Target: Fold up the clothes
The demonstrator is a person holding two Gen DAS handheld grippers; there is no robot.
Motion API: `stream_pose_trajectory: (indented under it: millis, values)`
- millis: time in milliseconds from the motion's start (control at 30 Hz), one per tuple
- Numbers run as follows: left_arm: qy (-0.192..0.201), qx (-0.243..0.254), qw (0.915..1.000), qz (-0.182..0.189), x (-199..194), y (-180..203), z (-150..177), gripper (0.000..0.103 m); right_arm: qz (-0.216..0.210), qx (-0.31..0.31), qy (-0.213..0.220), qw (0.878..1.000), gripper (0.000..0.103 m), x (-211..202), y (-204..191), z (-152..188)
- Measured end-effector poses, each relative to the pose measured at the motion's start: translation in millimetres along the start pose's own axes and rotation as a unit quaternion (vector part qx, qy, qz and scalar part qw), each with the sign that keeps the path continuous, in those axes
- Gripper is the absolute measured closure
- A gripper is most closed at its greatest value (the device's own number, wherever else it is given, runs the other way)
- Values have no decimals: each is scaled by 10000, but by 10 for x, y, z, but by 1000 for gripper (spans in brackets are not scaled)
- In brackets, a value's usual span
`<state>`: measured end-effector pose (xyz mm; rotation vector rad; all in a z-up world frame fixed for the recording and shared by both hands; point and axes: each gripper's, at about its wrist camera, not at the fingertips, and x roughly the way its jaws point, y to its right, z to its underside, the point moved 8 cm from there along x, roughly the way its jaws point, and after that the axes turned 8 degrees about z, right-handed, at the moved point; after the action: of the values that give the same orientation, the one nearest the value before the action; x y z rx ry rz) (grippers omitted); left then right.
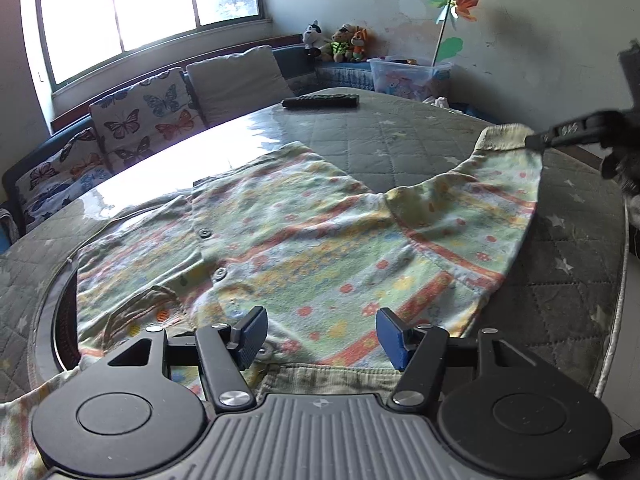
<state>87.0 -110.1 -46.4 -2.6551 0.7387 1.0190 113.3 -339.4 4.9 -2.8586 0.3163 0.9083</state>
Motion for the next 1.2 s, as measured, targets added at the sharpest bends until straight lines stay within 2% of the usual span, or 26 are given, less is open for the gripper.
stream_pose_trajectory:
  millis: [233, 333, 567, 700, 900, 1000, 1067, 1200]
  values:
    - [166, -242, 9993, -219, -181, -217, 55, 39, -1168, -168, 424, 9921, 96, -521, -620, -495]
    - [212, -383, 9985, -326, -268, -327, 125, 39, -1802, -453, 556, 9810, 96, -736, -1089, -631]
    - [300, -697, 9956, -554, -464, -561, 302, 39, -2728, -1137, 614, 9534, 96, -921, -2080, -631]
    - [322, -860, 9935, -678, -555, -671, 397, 39, -3067, -1468, 507, 9390, 96, -929, -2553, -458]
    - [313, -1049, 9905, -832, -620, -813, 492, 39, -3484, -1837, 203, 9189, 96, -924, -3066, -151]
    - [316, -1114, 9891, -911, -637, -879, 504, 39, -3639, -1872, 47, 9124, 94, -926, -3164, -25]
    - [320, -1155, 9881, -966, -651, -925, 509, 39, -3750, -1913, -50, 9071, 87, -942, -3188, 44]
    - [340, -1233, 9861, -1061, -708, -1023, 518, 39, -3831, -2017, -131, 9013, 83, -983, -3083, 153]
